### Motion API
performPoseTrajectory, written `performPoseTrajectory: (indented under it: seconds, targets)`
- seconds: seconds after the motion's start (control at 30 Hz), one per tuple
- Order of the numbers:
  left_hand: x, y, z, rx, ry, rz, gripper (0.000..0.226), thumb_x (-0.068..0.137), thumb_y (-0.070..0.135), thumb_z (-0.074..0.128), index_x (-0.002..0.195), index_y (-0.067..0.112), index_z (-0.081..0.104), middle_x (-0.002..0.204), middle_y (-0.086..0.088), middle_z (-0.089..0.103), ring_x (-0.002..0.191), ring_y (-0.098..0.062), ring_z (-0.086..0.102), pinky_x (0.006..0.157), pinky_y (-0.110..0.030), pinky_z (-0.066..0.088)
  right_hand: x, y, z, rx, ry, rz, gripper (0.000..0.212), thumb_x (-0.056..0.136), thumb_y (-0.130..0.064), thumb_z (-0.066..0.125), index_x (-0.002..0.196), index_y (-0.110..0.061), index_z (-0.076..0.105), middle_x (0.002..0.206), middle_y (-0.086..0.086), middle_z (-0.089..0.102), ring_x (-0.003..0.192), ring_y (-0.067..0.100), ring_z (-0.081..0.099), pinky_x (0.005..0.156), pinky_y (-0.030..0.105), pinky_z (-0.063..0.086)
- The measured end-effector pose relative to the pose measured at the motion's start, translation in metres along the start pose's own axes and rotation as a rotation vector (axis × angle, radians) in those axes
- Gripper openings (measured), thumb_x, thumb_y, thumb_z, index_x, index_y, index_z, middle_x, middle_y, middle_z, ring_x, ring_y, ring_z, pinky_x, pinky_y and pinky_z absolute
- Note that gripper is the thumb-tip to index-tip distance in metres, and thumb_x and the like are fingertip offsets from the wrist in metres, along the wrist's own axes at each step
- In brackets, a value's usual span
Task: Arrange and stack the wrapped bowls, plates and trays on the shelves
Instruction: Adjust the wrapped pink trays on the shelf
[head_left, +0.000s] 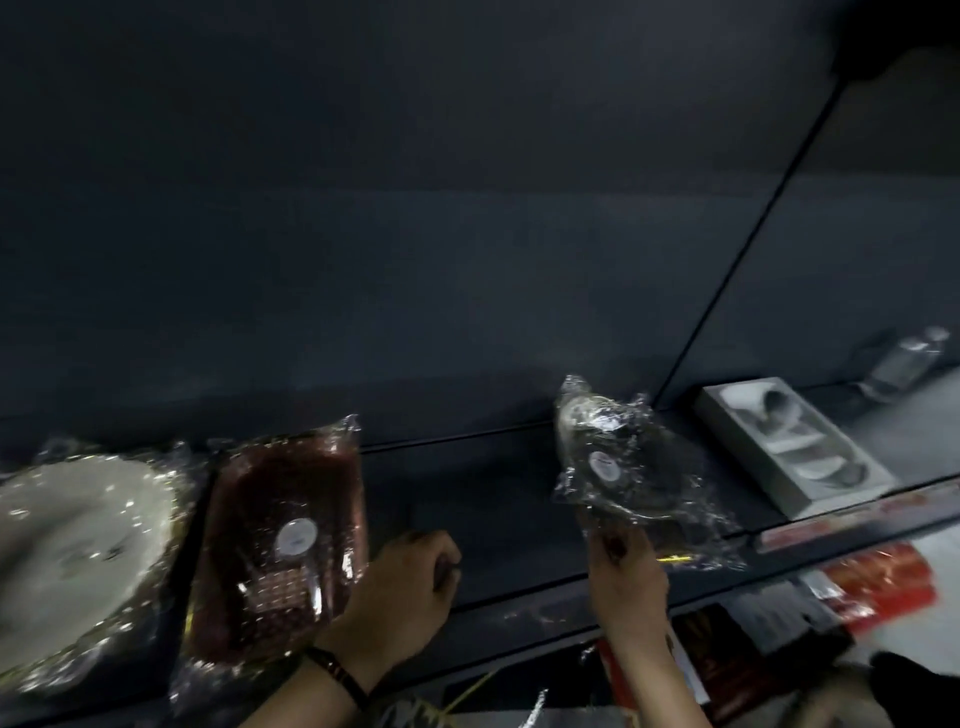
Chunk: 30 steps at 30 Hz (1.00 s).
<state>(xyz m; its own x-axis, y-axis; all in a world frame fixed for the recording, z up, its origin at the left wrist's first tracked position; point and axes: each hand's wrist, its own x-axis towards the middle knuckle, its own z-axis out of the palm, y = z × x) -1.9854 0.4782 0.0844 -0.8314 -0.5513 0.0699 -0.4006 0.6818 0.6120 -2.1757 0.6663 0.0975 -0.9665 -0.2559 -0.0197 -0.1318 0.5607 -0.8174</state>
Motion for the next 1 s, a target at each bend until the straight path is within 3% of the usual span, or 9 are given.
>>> performPoseTrajectory:
  seconds: [0.17, 0.27, 0.33, 0.4, 0.47, 0.63, 0.77, 0.93, 1.0]
  targets:
    - [0.027, 0.045, 0.030, -0.017, -0.050, 0.075, 0.015, 0.099, 0.038, 0.066, 0.114, 0.036, 0.066, 0.113, 0.021, 0.066, 0.102, 0.002, 0.064, 0.088, -0.016, 0.053, 0.039, 0.040, -0.033, 0.189, 0.071, 0.219, 0.035, 0.099, -0.046, 0.067, 0.120, -0.018, 0.067, 0.112, 0.003, 0.074, 0.104, 0.025, 0.068, 0.092, 0.039, 0.052]
    - [0.045, 0.068, 0.044, -0.015, -0.057, 0.108, 0.015, 0.097, 0.038, 0.068, 0.112, 0.038, 0.066, 0.113, 0.020, 0.063, 0.101, 0.000, 0.063, 0.087, -0.015, 0.051, 0.072, 0.077, -0.028, 0.370, 0.012, 0.357, 0.057, 0.083, -0.066, 0.068, 0.119, -0.022, 0.073, 0.111, -0.003, 0.079, 0.104, 0.023, 0.074, 0.098, 0.051, 0.059]
    - [0.055, 0.080, 0.054, -0.008, -0.053, 0.131, 0.015, 0.096, 0.038, 0.069, 0.111, 0.038, 0.066, 0.111, 0.020, 0.063, 0.102, 0.000, 0.063, 0.088, -0.017, 0.052, 0.081, 0.066, -0.033, 0.578, -0.021, 0.421, 0.041, 0.087, -0.049, 0.074, 0.114, -0.018, 0.076, 0.106, 0.004, 0.081, 0.096, 0.028, 0.077, 0.091, 0.054, 0.063]
    - [0.061, 0.089, 0.063, -0.011, -0.060, 0.127, 0.016, 0.095, 0.039, 0.068, 0.111, 0.038, 0.066, 0.112, 0.020, 0.062, 0.103, 0.000, 0.062, 0.090, -0.023, 0.055, 0.091, 0.051, -0.039, 0.776, -0.091, 0.508, 0.016, 0.096, -0.014, 0.067, 0.107, -0.006, 0.075, 0.095, 0.013, 0.079, 0.078, 0.030, 0.076, 0.067, 0.044, 0.065]
    - [0.065, 0.097, 0.071, -0.027, -0.060, 0.113, 0.017, 0.094, 0.040, 0.068, 0.111, 0.038, 0.067, 0.112, 0.020, 0.062, 0.101, 0.000, 0.063, 0.090, -0.026, 0.057, 0.107, 0.049, -0.041, 0.819, -0.120, 0.596, 0.019, 0.093, 0.003, 0.061, 0.107, 0.004, 0.074, 0.089, 0.021, 0.076, 0.067, 0.031, 0.072, 0.053, 0.035, 0.059]
    - [0.065, 0.107, 0.082, -0.046, -0.056, 0.080, 0.016, 0.096, 0.038, 0.071, 0.112, 0.037, 0.068, 0.111, 0.020, 0.061, 0.098, 0.001, 0.063, 0.089, -0.020, 0.056, 0.136, 0.050, -0.044, 0.833, -0.137, 0.714, 0.013, 0.095, 0.000, 0.065, 0.106, -0.001, 0.071, 0.104, 0.024, 0.075, 0.072, 0.033, 0.071, 0.049, 0.031, 0.059]
    - [0.063, 0.104, 0.081, -0.028, -0.043, 0.050, 0.017, 0.095, 0.038, 0.071, 0.112, 0.036, 0.069, 0.111, 0.020, 0.062, 0.098, 0.002, 0.064, 0.090, -0.020, 0.056, 0.144, 0.054, -0.037, 0.804, -0.190, 0.732, 0.016, 0.098, -0.007, 0.068, 0.112, -0.001, 0.070, 0.102, 0.022, 0.076, 0.062, 0.029, 0.074, 0.043, 0.027, 0.055]
    - [0.062, 0.097, 0.077, 0.006, -0.016, 0.027, 0.015, 0.093, 0.040, 0.069, 0.108, 0.037, 0.068, 0.109, 0.021, 0.064, 0.101, 0.004, 0.061, 0.091, -0.020, 0.053, 0.146, 0.055, -0.029, 0.820, -0.215, 0.757, 0.018, 0.099, -0.007, 0.070, 0.115, 0.001, 0.070, 0.109, 0.023, 0.076, 0.082, 0.035, 0.074, 0.042, 0.026, 0.055]
    - [0.061, 0.095, 0.076, 0.005, -0.018, 0.015, 0.015, 0.095, 0.039, 0.069, 0.109, 0.037, 0.068, 0.110, 0.021, 0.063, 0.103, 0.004, 0.061, 0.092, -0.017, 0.052, 0.144, 0.051, -0.029, 0.842, -0.153, 0.753, 0.013, 0.098, -0.005, 0.071, 0.109, 0.001, 0.069, 0.105, 0.022, 0.074, 0.081, 0.036, 0.072, 0.043, 0.030, 0.059]
